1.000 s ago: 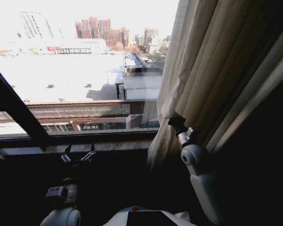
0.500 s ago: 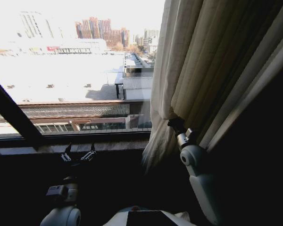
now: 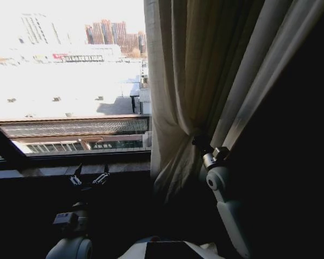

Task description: Open the curtains by pulling them apart, changing their state from closed to fully open.

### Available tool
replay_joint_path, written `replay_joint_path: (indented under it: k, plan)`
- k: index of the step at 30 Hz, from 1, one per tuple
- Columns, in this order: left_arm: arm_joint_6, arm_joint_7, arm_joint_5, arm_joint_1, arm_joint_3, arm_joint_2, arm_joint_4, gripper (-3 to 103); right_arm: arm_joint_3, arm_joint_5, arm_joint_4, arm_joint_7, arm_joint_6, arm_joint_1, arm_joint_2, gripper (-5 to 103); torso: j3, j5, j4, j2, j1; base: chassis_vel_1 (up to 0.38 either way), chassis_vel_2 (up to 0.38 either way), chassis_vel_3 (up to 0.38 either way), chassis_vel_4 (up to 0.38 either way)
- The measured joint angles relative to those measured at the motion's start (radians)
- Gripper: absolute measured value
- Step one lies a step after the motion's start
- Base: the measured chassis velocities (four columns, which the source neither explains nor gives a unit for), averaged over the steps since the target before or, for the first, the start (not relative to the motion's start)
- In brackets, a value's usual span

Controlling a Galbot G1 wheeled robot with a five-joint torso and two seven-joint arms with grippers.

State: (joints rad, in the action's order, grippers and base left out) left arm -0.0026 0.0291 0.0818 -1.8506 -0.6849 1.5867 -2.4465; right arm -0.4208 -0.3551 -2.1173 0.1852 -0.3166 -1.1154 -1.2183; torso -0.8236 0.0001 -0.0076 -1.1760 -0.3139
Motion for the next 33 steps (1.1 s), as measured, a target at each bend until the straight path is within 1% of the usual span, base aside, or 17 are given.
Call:
replay_joint_path:
  k: [4, 8, 12, 16, 22, 24, 27, 30, 31, 32, 33]
  plan:
    - [0.0, 0.0, 0.0, -0.001, 0.0, 0.0, -0.002, 100, 0.0, 0.0, -0.002, 0.0, 0.001, -0.005, 0.0, 1, 0.0, 0.0, -0.0003, 0.0, 0.0, -0.276, -0.274, 0.259, 0.274]
    - [0.0, 0.0, -0.001, -0.002, 0.0, 0.001, -0.004, 100, -0.001, 0.0, -0.004, -0.001, 0.003, -0.007, -0.001, 1, 0.0, -0.0001, 0.0001, 0.0, 0.0, -0.301, -0.296, 0.324, 0.301]
    - [-0.001, 0.0, -0.002, -0.003, 0.001, 0.002, -0.004, 100, 0.0, 0.012, 0.004, -0.006, 0.039, -0.012, 0.0, 1, 0.0, 0.0004, -0.0002, 0.0, 0.0, -0.28, -0.304, 0.275, 0.3]
    - [-0.002, 0.001, -0.002, -0.003, 0.001, 0.002, -0.004, 100, -0.003, 0.031, 0.005, -0.017, 0.044, -0.019, 0.001, 1, 0.0, 0.0006, -0.0003, 0.0, 0.0, -0.207, -0.226, 0.221, 0.179]
    - [-0.002, 0.001, -0.002, 0.001, 0.003, 0.001, 0.002, 100, -0.003, 0.037, 0.009, -0.019, 0.044, -0.024, -0.002, 1, 0.0, 0.0004, -0.0001, 0.0, 0.0, -0.035, -0.049, 0.02, 0.027]
    - [-0.002, 0.001, -0.002, 0.002, 0.003, 0.0, 0.006, 100, -0.006, 0.037, 0.014, -0.019, 0.045, -0.025, -0.003, 1, 0.0, -0.0012, 0.0003, 0.0, 0.0, 0.0, 0.0, 0.0, 0.0]
    - [-0.003, 0.0, -0.002, 0.003, 0.003, 0.0, 0.008, 100, -0.015, 0.037, 0.028, -0.02, 0.045, -0.023, -0.003, 1, 0.0, -0.0004, 0.0001, 0.0, 0.0, 0.042, 0.061, -0.042, -0.048]
    - [-0.004, 0.0, -0.002, 0.003, 0.004, 0.0, 0.009, 100, -0.05, 0.037, 0.066, -0.019, 0.045, -0.002, 0.002, 1, 0.0, -0.0002, 0.0002, 0.0, 0.0, 0.011, 0.011, -0.011, -0.019]
    - [-0.005, 0.0, -0.002, 0.002, 0.004, 0.001, 0.009, 100, -0.081, 0.037, 0.093, -0.018, 0.045, 0.013, 0.008, 1, 0.0, 0.0002, 0.0001, 0.0, 0.0, 0.0, 0.0, 0.0, 0.0]
    - [-0.005, 0.0, -0.002, 0.002, 0.004, 0.001, 0.009, 100, -0.081, 0.037, 0.093, -0.018, 0.045, 0.013, 0.008, 1, 0.0, 0.0002, 0.0001, 0.0, 0.0, 0.0, 0.0, 0.0, 0.0]
    - [-0.006, 0.001, 0.0, 0.002, 0.006, 0.001, 0.009, 100, -0.116, 0.036, 0.12, -0.018, 0.045, 0.028, 0.017, 1, 0.0, 0.0006, 0.0, 0.0, 0.0, 0.0, 0.0, 0.0, 0.0]
